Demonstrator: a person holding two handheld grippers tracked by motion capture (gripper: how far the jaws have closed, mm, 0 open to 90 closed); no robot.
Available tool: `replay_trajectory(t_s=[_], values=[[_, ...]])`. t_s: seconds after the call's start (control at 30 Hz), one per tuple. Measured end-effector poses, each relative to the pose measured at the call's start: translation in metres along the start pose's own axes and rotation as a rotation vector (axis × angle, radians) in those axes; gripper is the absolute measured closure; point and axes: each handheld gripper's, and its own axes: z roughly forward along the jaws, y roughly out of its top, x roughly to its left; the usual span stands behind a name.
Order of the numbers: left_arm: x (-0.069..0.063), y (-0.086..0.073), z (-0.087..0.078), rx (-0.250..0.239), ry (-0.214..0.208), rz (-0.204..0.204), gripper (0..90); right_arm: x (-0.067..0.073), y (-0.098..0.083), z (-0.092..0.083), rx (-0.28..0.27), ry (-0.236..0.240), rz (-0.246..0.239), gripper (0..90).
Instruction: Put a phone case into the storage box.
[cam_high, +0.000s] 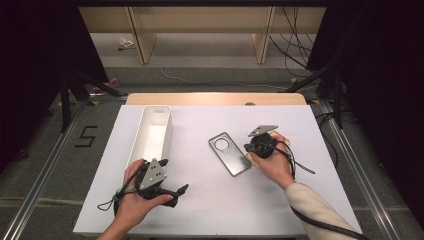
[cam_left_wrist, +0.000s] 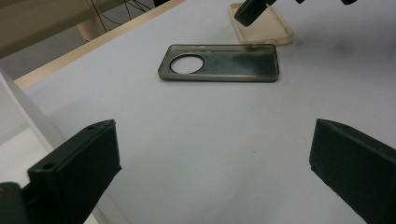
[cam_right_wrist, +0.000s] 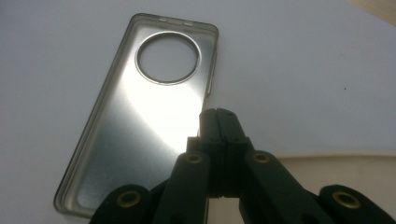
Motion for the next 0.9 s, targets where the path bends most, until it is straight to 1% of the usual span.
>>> replay_trajectory(t_s=[0.03, 0.1, 0.13, 0.17, 0.23, 0.37, 0.43, 0.9], values=[[0.000, 0.000, 0.000, 0.000, -0.001, -0.001, 0.9, -0.001, 0.003, 0.007, 0.017, -0.001, 0.005, 90.0], [0.000, 0.000, 0.000, 0.000, 0.000, -0.002, 0.9, -0.001, 0.004, 0.011, 0.026, -0.002, 0.001, 90.0], [0.000, -0.001, 0.000, 0.000, 0.000, -0.004, 0.9, -0.001, 0.004, 0.016, 0.047, -0.007, 0.000, 90.0], [0.000, -0.001, 0.000, 0.000, 0.000, -0.004, 0.9, -0.001, 0.004, 0.016, 0.047, -0.007, 0.000, 90.0], [0.000, -0.001, 0.000, -0.001, -0.002, -0.004, 0.9, -0.003, 0.003, 0.022, 0.061, -0.010, 0.007, 90.0], [0.000, -0.001, 0.000, 0.000, -0.003, -0.004, 0.9, -0.004, 0.004, 0.024, 0.064, -0.005, 0.016, 90.0], [-0.001, 0.000, 0.000, 0.001, -0.004, -0.003, 0.9, -0.004, 0.004, 0.026, 0.069, -0.005, 0.009, 90.0], [-0.001, -0.001, 0.000, 0.001, -0.005, -0.004, 0.9, 0.000, 0.005, 0.033, 0.094, -0.007, 0.000, 90.0]])
